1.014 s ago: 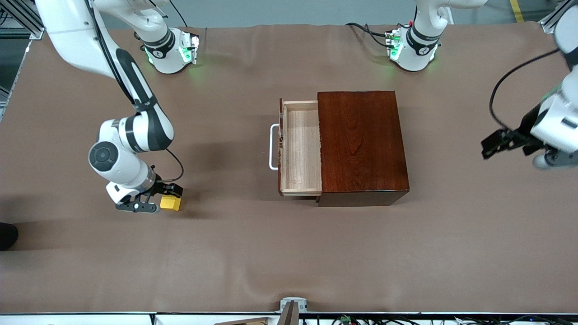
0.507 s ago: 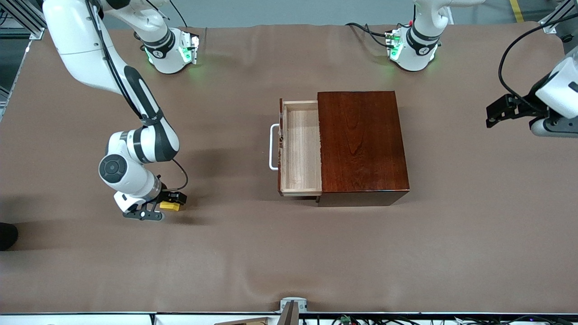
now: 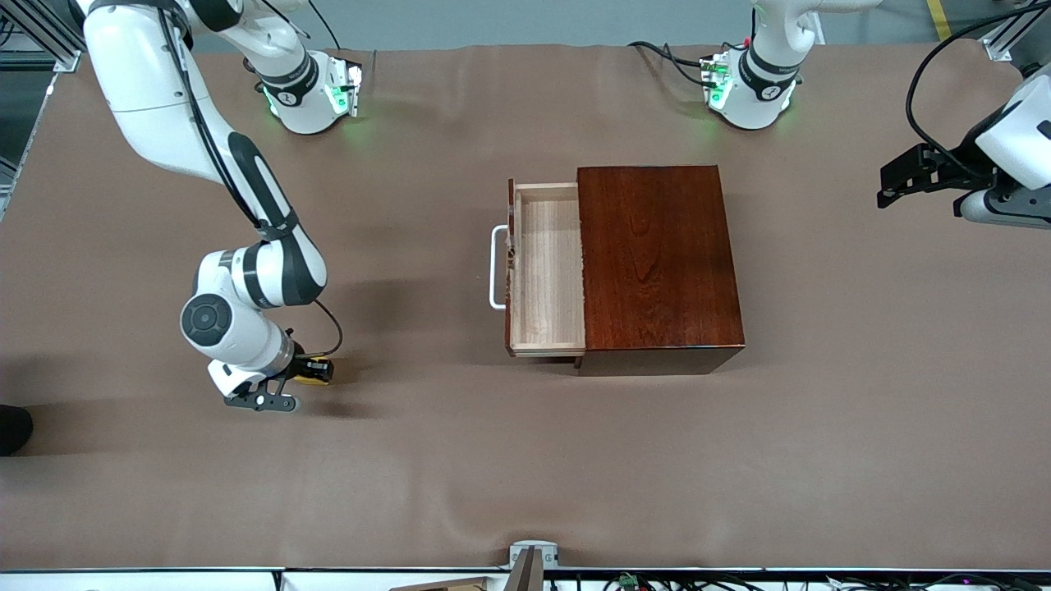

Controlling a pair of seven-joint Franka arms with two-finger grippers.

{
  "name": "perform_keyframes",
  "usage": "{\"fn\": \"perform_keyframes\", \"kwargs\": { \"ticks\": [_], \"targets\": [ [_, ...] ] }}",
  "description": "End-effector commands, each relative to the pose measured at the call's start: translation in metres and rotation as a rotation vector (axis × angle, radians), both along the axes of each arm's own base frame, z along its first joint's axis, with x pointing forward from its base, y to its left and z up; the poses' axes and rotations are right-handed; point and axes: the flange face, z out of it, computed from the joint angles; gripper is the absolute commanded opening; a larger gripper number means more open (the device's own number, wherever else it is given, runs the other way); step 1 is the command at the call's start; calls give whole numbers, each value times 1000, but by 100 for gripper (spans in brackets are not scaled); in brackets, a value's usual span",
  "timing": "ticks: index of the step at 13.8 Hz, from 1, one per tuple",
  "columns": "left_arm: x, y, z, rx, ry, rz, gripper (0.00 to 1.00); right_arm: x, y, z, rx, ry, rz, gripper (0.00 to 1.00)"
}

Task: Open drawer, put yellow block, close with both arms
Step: 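Lift the yellow cube with the right gripper and carry it over the drawer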

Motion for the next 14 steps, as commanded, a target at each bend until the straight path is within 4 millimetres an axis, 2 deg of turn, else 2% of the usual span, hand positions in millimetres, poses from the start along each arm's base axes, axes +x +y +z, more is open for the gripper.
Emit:
{"fn": "perform_keyframes", "kwargs": {
  "ticks": [1,4,6,7,9,11,13,14],
  "targets": [
    [-6,-2,8,-20,-1,-6,100,11,-1,97,13,61,6,0],
    [-6,-2,8,-21,-3,-7,100,1,0,206,1,156,16,0],
    [-6,-2,8,-21,-3,-7,100,-14,8,253,15,163,19,0],
    [-6,-3,7,-22,0,-9,100,-20,24,263,30,161,28,0],
    [-6,-4,7,-22,-1,-10,100,-28,70,283,115,153,-31,0],
    [-6,-1,8,-22,-3,-4,100,-48,147,303,155,153,-60,0],
    [-5,0,7,-22,-1,-3,100,-80,231,306,141,144,-103,0],
    [-4,1,7,-22,-3,-1,100,-87,266,303,144,133,-123,0]
  ]
}}
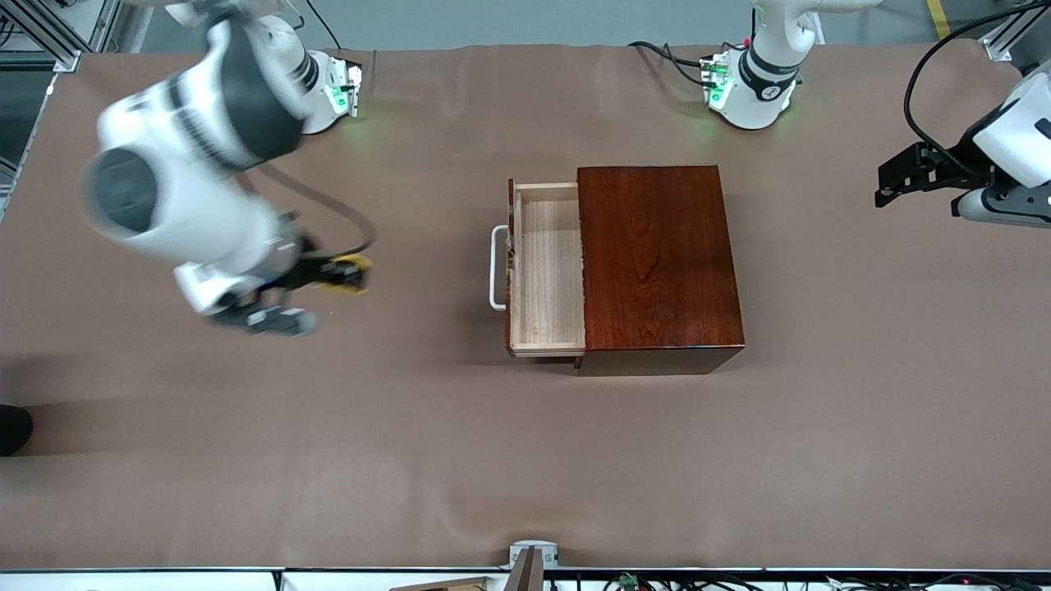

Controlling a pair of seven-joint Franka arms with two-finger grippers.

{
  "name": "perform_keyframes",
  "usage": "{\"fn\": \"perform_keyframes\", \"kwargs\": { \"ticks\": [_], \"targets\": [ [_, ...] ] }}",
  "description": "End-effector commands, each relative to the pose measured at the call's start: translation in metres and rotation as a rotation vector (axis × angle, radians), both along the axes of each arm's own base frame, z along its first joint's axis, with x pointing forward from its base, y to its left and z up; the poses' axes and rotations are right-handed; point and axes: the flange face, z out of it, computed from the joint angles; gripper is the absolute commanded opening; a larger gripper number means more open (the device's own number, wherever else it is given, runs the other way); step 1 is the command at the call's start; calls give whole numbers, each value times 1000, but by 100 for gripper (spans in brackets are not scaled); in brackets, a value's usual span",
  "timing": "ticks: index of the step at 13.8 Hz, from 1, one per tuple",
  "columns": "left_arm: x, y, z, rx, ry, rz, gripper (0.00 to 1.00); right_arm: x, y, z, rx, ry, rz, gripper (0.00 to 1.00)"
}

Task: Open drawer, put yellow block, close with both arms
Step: 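Lift the yellow cube with the right gripper and carry it over the drawer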

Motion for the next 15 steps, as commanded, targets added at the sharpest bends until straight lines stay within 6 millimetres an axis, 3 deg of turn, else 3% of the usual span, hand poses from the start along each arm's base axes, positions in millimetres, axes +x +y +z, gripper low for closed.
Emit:
{"fn": "perform_keyframes", "kwargs": {
  "ticks": [1,3,6,15],
  "targets": [
    [-4,3,6,-22,-1,2,100,-21,92,-4,2,-14,-75,0],
    [-3,6,6,-22,-3,5,100,-30,142,-27,10,-25,-121,0],
    [-3,7,7,-22,-6,6,100,-37,186,-71,34,-53,-142,0],
    [-4,5,10,-22,-11,2,100,-37,224,-144,35,-145,-129,0]
  ]
}}
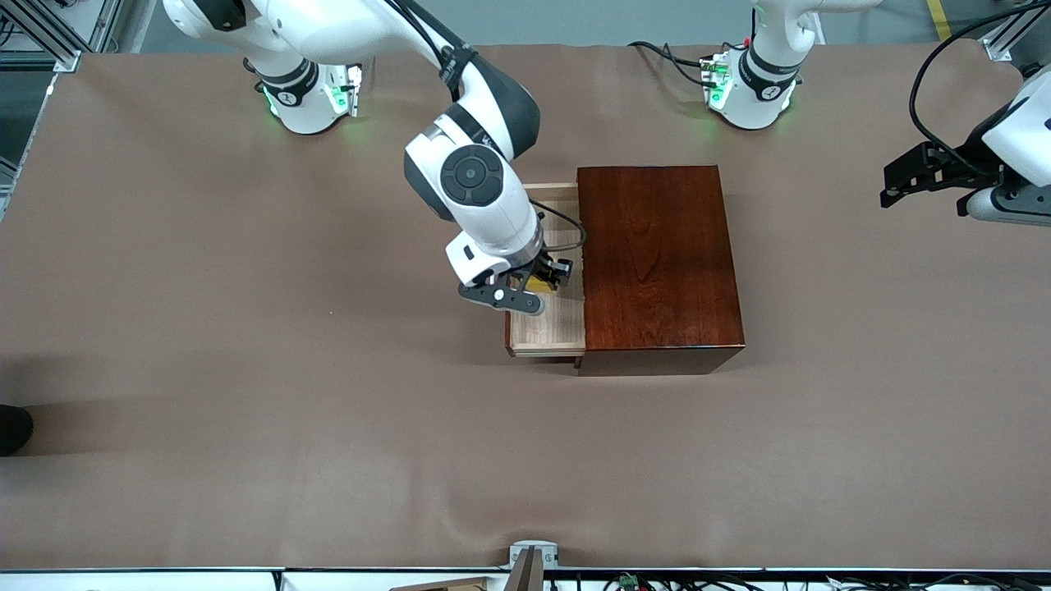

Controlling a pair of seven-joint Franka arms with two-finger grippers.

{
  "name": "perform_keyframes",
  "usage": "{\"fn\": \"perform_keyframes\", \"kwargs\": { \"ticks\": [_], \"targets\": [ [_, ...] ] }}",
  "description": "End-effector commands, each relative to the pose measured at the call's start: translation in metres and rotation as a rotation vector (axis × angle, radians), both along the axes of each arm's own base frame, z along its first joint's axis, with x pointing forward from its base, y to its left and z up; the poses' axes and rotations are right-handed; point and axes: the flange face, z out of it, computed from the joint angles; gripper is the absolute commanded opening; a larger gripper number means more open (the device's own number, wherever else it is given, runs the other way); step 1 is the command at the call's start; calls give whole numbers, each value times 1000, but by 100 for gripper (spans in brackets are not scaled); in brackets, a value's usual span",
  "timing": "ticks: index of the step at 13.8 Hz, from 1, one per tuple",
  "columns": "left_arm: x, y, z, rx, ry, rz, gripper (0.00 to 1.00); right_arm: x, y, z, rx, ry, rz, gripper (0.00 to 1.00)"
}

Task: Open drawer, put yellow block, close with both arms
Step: 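Lift the yellow cube with the right gripper and carry it over the drawer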

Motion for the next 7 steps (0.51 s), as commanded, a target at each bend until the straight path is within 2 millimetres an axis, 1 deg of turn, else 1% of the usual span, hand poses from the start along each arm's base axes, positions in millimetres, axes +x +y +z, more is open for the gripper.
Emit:
{"fn": "perform_keyframes", "kwargs": {
  "ticks": [1,3,5,6,7],
  "targets": [
    [-4,1,7,-22,-7,-6,100,1,13,-17,-27,-47,-8,0],
    [-3,1,10,-24,-13,-5,100,4,17,-28,-19,-81,-6,0],
    [-2,1,10,-24,-16,-4,100,2,23,-38,-37,-109,16,0],
    [-2,1,10,-23,-16,-3,100,1,24,-41,-46,-118,24,6],
    [-1,1,10,-23,-14,-4,100,1,24,-42,-44,-117,23,38]
  ]
}}
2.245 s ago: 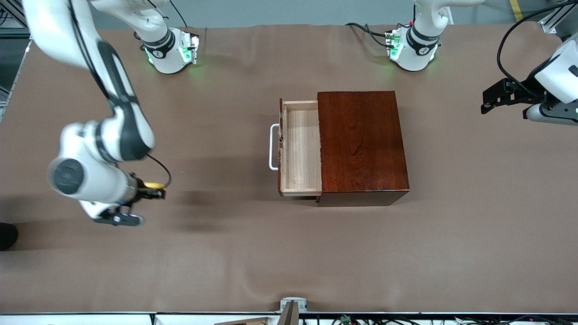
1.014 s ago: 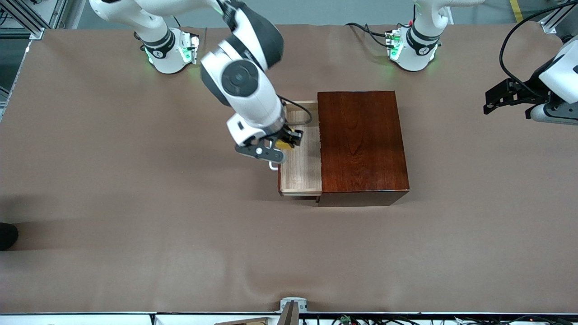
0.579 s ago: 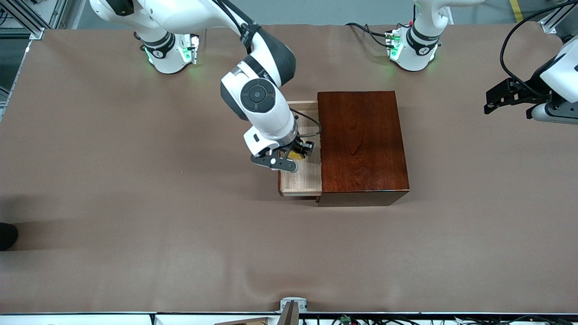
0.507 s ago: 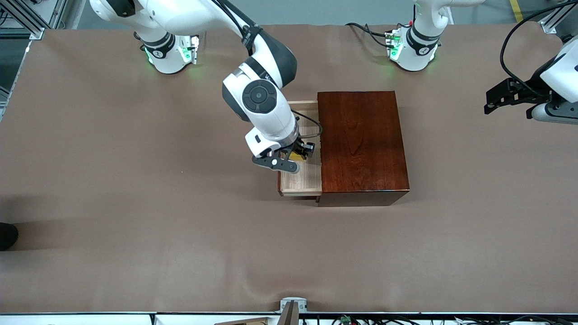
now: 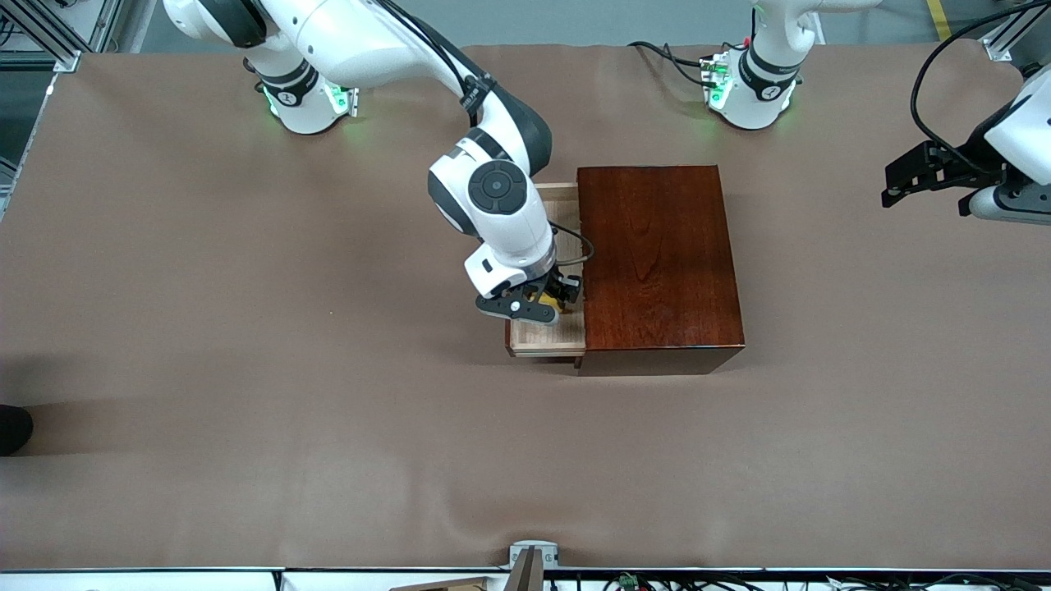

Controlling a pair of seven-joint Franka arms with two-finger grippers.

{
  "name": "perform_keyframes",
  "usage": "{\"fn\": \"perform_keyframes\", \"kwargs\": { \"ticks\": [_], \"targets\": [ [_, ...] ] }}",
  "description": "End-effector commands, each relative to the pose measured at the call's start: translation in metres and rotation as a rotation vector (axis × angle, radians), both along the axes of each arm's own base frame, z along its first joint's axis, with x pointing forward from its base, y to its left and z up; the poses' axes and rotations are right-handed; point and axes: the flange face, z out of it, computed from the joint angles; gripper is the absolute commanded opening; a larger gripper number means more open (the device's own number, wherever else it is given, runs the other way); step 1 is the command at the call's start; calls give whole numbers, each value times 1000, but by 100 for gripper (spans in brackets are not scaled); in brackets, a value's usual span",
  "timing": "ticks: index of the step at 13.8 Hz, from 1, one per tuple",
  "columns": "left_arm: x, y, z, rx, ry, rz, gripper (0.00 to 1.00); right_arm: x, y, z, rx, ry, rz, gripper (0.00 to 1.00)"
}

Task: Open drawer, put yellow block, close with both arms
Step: 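Lower the cube into the drawer and open the right gripper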

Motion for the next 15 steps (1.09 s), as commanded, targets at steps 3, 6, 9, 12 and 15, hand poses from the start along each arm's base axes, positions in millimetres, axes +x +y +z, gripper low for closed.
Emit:
{"fn": "perform_keyframes", "kwargs": {
  "ticks": [3,6,9,12,15],
  "targets": [
    [1,-3,3,-22,-3,-7,100,2,6,6,-7,-29,-4,100],
    [4,-6,-1,-22,-2,-12,100,11,-4,28,8,-45,-13,100],
    [5,-9,-1,-23,-7,-16,100,18,-33,70,-20,4,-41,100],
    [5,-11,-2,-23,-5,-16,100,25,-81,131,-38,66,-77,100],
    [6,-41,-11,-15,16,71,100,35,-173,186,-120,146,45,100]
  ]
}}
